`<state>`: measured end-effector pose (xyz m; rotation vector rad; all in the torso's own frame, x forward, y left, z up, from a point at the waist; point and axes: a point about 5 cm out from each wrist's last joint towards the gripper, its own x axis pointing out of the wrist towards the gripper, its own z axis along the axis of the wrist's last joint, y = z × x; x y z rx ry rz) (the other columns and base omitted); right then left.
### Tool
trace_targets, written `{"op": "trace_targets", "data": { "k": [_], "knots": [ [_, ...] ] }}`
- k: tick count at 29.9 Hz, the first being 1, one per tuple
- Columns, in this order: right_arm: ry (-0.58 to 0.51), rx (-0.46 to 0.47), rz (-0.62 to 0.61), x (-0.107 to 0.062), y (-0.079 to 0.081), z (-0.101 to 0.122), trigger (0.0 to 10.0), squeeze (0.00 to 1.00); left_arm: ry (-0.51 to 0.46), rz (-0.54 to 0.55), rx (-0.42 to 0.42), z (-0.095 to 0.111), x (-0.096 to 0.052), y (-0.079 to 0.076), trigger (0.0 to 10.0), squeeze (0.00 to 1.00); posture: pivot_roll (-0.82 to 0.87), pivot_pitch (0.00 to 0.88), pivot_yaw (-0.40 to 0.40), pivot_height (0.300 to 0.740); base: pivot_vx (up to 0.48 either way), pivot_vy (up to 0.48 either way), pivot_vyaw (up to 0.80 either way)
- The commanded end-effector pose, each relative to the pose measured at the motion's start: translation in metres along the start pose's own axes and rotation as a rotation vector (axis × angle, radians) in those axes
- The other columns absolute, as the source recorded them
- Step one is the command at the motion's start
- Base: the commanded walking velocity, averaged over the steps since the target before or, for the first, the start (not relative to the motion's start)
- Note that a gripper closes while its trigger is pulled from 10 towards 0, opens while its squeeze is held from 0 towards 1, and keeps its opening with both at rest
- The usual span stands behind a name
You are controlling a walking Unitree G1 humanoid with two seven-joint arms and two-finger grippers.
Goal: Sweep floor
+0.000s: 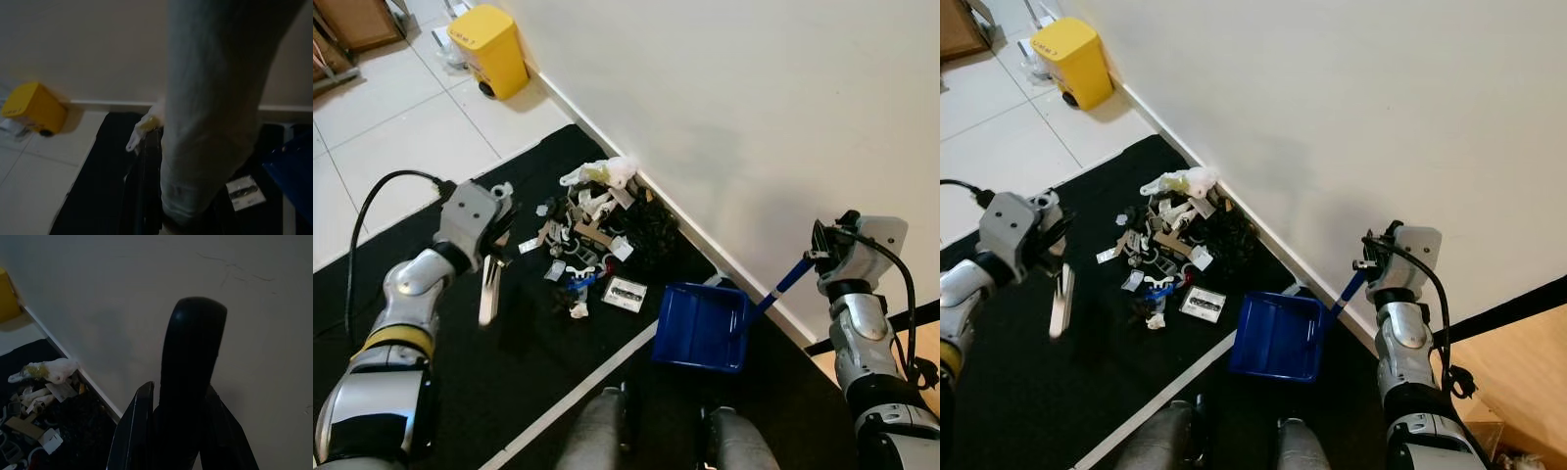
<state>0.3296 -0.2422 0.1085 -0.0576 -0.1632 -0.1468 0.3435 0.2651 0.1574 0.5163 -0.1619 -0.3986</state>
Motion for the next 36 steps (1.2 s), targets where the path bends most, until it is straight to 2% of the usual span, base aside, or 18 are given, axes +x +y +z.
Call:
{"op": "trace_targets", "data": {
  "k": [1, 4, 5, 7, 11, 20, 29, 36],
  "knots": [
    [0.024, -0.015, 0.006, -0.005, -0.001, -0.005, 10.0, 0.0, -0.002, -0.024, 0.001, -0.002, 0.001, -0.008, 10.0, 0.17, 0.03, 0.341, 0.035, 0.74, 0.0, 0.0, 0.0],
    [0.018, -0.005, 0.01, -0.005, 0.002, -0.005, 10.0, 0.0, -0.016, -0.026, -0.063, -0.001, 0.01, -0.017, 10.0, 0.0, 0.03, 0.336, 0.039, 0.74, 0.0, 0.0, 0.0],
    [0.018, -0.005, 0.01, -0.005, 0.002, -0.005, 10.0, 0.0, -0.016, -0.026, -0.063, -0.001, 0.01, -0.017, 10.0, 0.0, 0.03, 0.336, 0.039, 0.74, 0.0, 0.0, 0.0],
    [0.014, 0.0, 0.01, -0.004, 0.003, -0.004, 10.0, 0.0, -0.017, -0.033, -0.115, -0.001, 0.013, -0.02, 10.0, 0.0, 0.03, 0.335, 0.047, 0.74, 0.0, 0.0, 0.0],
    [0.011, 0.001, 0.008, -0.004, 0.002, -0.003, 10.0, 0.0, -0.025, -0.023, -0.135, 0.0, 0.014, -0.02, 10.0, 0.0, 0.03, 0.336, 0.048, 0.74, 0.0, 0.0, 0.0],
    [-0.003, 0.011, 0.008, -0.003, 0.003, 0.001, 10.0, 0.0, -0.045, 0.071, -0.252, -0.004, 0.015, -0.021, 10.0, 0.0, 0.04, 0.336, 0.05, 0.74, 0.0, 0.0, 0.0],
    [0.001, 0.01, 0.017, -0.002, 0.006, 0.002, 10.0, 0.0, -0.029, 0.023, -0.31, -0.012, 0.01, -0.029, 10.0, 0.0, 0.04, 0.345, 0.046, 0.74, 0.0, 0.0, 0.0],
    [0.002, 0.008, 0.025, -0.003, 0.005, 0.002, 10.0, 0.0, -0.052, 0.005, -0.364, -0.01, 0.016, -0.038, 10.0, 0.0, 0.03, 0.353, 0.038, 0.74, 0.0, 0.0, 0.0]
  ]
}}
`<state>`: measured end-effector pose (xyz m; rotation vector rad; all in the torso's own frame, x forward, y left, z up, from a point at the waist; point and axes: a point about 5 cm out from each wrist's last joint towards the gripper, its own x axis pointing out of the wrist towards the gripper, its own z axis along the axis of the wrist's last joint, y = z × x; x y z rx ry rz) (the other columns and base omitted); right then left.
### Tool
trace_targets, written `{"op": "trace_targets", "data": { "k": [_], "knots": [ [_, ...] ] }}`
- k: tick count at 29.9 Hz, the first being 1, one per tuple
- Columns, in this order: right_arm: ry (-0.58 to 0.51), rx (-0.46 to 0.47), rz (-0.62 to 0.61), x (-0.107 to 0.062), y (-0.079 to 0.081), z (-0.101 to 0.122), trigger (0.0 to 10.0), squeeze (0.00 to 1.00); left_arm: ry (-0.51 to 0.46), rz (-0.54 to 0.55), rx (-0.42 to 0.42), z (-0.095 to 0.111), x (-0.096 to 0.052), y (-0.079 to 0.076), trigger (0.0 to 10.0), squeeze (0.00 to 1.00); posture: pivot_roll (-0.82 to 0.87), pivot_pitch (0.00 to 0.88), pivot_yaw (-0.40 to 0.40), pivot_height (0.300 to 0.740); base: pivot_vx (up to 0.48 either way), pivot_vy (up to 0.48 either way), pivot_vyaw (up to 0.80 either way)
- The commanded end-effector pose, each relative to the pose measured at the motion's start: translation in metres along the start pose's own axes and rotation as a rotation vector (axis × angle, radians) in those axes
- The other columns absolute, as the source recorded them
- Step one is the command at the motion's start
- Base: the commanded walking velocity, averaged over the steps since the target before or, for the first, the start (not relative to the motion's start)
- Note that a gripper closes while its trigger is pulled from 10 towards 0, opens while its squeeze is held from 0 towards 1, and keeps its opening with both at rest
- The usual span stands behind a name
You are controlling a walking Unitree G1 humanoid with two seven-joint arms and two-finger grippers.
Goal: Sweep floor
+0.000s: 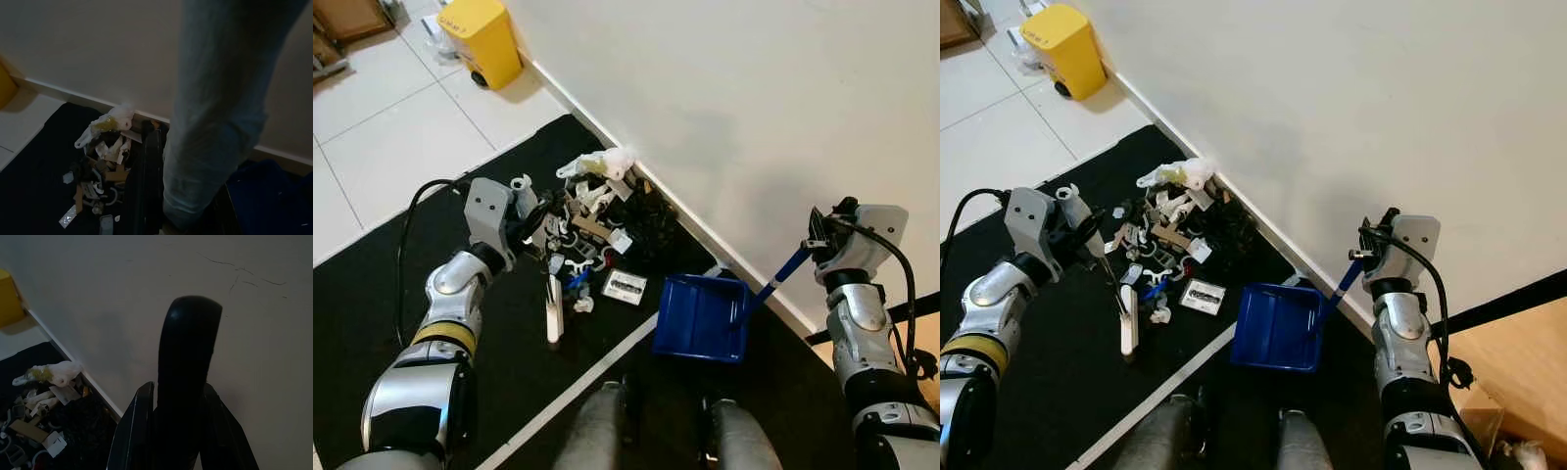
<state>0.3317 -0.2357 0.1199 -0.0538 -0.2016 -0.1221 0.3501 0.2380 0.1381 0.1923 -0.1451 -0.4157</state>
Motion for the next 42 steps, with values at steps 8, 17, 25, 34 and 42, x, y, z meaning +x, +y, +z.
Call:
{"op": "trace_targets", "data": {
  "k": [8, 17, 25, 34, 42],
  "knots": [
    [0.036, -0.002, 0.006, -0.006, -0.001, -0.007, 10.0, 0.0, -0.042, -0.07, -0.072, -0.001, 0.01, -0.018, 10.0, 0.0, 0.02, 0.349, 0.037, 0.74, 0.0, 0.0, 0.0],
    [0.04, 0.003, 0.036, -0.005, 0.005, -0.007, 10.0, 0.0, -0.089, -0.263, -0.128, 0.005, 0.026, -0.049, 10.0, 0.0, 0.02, 0.35, 0.034, 0.74, 0.0, 0.0, 0.0],
    [0.044, 0.011, 0.051, -0.006, 0.01, -0.007, 10.0, 0.0, -0.123, -0.369, -0.171, 0.009, 0.036, -0.072, 10.0, 0.0, 0.02, 0.346, 0.037, 0.74, 0.0, 0.0, 0.0],
    [0.046, 0.017, 0.056, -0.006, 0.012, -0.008, 10.0, 0.0, -0.209, -0.411, -0.231, 0.022, 0.051, -0.094, 10.0, 0.0, 0.03, 0.346, 0.038, 0.74, 0.0, 0.0, 0.0],
    [0.049, 0.028, 0.056, -0.005, 0.015, -0.008, 10.0, 0.0, -0.322, -0.511, -0.281, 0.043, 0.062, -0.116, 10.0, 0.0, 0.04, 0.345, 0.042, 0.74, 0.0, 0.0, 0.0]
  ]
}}
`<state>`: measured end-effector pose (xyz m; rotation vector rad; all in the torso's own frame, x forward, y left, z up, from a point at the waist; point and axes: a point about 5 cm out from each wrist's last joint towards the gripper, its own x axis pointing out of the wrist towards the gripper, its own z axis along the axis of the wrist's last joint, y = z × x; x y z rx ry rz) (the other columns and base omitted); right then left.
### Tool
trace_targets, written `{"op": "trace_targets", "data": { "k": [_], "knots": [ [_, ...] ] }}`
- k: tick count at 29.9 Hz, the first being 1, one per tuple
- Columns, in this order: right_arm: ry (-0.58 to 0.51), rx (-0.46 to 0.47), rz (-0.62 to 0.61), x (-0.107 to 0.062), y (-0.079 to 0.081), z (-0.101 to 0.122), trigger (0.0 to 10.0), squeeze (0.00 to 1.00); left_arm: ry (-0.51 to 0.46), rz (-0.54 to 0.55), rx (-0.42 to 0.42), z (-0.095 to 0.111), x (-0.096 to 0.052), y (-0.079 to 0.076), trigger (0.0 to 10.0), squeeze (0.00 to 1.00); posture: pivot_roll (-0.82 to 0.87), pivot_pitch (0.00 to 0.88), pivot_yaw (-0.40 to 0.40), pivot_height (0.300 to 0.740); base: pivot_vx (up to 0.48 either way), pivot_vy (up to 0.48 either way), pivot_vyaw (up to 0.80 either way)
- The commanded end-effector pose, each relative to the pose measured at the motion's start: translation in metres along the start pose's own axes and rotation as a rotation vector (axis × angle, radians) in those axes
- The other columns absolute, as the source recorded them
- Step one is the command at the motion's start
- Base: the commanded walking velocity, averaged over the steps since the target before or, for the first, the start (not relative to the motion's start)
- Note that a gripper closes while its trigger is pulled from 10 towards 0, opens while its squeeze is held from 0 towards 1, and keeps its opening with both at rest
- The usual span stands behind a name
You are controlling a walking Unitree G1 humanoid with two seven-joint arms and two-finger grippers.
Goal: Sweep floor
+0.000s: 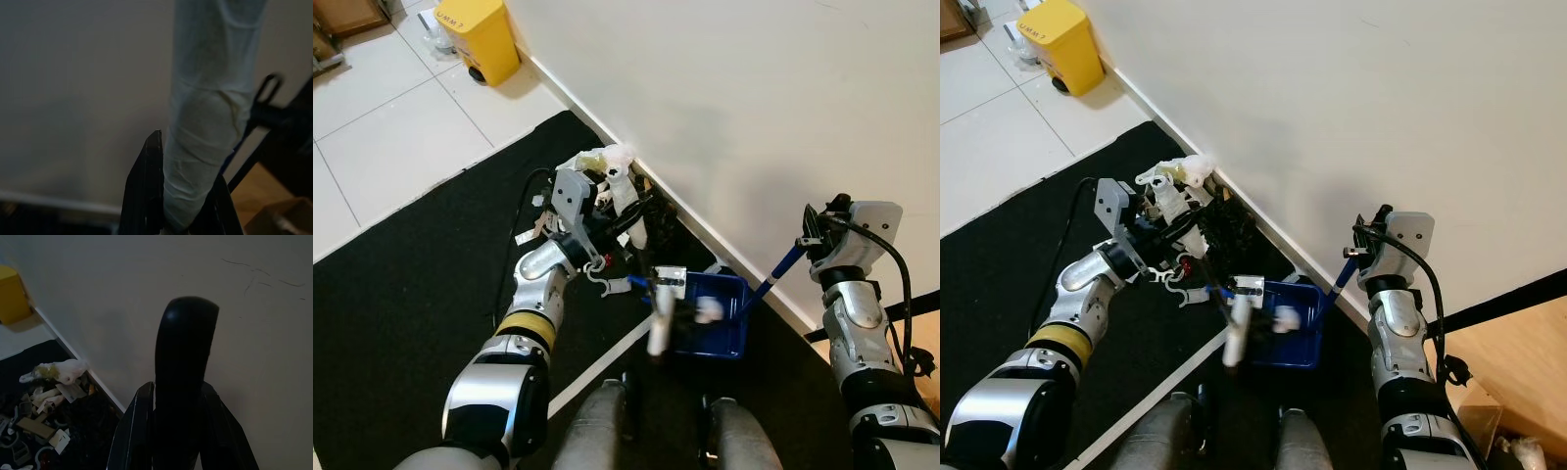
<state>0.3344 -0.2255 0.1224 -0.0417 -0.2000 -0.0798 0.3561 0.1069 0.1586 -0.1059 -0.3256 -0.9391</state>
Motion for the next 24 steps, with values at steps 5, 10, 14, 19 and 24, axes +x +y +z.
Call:
{"op": "trace_targets", "data": {
  "k": [5, 10, 14, 19, 24],
  "knots": [
    [0.051, 0.019, 0.013, -0.007, 0.006, -0.012, 10.0, 0.0, -0.07, -0.061, -0.009, 0.011, 0.006, -0.007, 10.0, 0.0, 0.06, 0.341, 0.048, 0.74, 0.0, 0.0, 0.0],
    [0.053, 0.023, 0.011, -0.007, 0.006, -0.013, 10.0, 0.0, -0.097, -0.063, 0.0, 0.02, 0.003, -0.005, 10.0, 0.0, 0.07, 0.337, 0.047, 0.74, 0.0, 0.0, 0.0],
    [0.055, 0.026, 0.01, -0.007, 0.007, -0.013, 10.0, 0.0, -0.11, -0.064, 0.029, 0.031, -0.008, 0.0, 10.0, 0.0, 0.07, 0.335, 0.049, 0.74, 0.0, 0.0, 0.0],
    [0.059, 0.026, 0.008, -0.007, 0.006, -0.014, 10.0, 0.0, -0.075, -0.075, 0.105, 0.049, -0.031, 0.01, 10.0, 0.0, 0.08, 0.34, 0.051, 0.74, 0.0, 0.0, 0.0],
    [0.062, 0.025, 0.006, -0.009, 0.006, -0.015, 10.0, 0.0, 0.052, -0.043, 0.163, 0.071, -0.072, 0.036, 10.0, 0.0, 0.1, 0.351, 0.055, 0.74, 0.0, 0.0, 0.0]
  ]
}}
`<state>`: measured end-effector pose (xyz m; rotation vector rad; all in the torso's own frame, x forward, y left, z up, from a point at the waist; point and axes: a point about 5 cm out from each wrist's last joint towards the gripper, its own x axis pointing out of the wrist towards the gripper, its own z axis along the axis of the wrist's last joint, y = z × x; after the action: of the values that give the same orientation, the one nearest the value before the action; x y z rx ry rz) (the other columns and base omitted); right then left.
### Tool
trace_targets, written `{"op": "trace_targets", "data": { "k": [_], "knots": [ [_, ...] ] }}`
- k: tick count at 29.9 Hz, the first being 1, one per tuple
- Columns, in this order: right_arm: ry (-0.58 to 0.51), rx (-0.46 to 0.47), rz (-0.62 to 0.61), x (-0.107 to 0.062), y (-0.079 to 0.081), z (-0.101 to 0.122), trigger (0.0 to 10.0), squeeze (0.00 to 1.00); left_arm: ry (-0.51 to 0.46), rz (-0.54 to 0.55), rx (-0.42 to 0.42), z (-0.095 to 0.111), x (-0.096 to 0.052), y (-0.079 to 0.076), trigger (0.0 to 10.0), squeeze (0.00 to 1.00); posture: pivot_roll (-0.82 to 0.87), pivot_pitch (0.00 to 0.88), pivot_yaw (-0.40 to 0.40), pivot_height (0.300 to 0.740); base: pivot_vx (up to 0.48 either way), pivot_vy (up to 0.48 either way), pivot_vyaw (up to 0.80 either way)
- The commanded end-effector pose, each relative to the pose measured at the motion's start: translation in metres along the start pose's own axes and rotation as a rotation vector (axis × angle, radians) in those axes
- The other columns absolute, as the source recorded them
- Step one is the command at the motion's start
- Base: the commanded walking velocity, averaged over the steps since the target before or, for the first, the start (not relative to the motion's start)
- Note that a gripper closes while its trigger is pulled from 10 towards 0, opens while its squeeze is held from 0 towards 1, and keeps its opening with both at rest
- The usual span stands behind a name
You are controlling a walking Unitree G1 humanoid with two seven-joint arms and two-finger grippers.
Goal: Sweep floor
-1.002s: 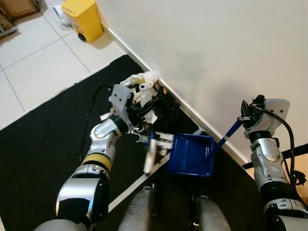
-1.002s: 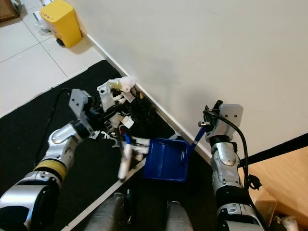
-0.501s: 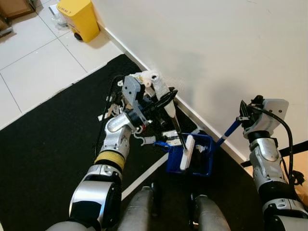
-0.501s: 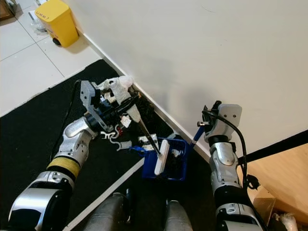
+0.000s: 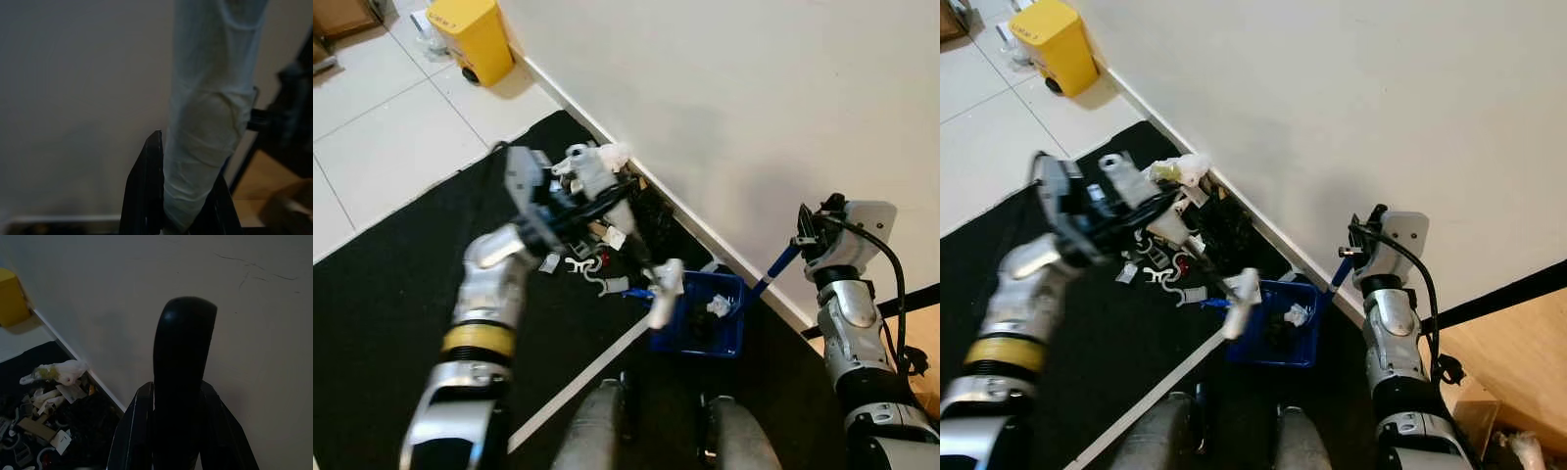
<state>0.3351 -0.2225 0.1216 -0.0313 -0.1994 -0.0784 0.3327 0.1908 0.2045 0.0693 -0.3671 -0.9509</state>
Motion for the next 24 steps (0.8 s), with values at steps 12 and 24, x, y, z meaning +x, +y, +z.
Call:
{"op": "trace_targets", "data": {
  "k": [12, 24],
  "knots": [
    [0.059, 0.007, -0.007, -0.012, 0.0, -0.015, 10.0, 0.0, 0.237, 0.176, 0.044, -0.021, -0.039, 0.035, 10.0, 0.0, 0.06, 0.375, 0.057, 0.74, 0.0, 0.0, 0.0],
    [0.042, -0.018, -0.019, -0.019, -0.012, -0.011, 10.0, 0.0, 0.337, 0.262, 0.156, -0.042, -0.035, 0.033, 10.0, 0.0, 0.01, 0.385, 0.054, 0.74, 0.0, 0.0, 0.0]
  ]
}}
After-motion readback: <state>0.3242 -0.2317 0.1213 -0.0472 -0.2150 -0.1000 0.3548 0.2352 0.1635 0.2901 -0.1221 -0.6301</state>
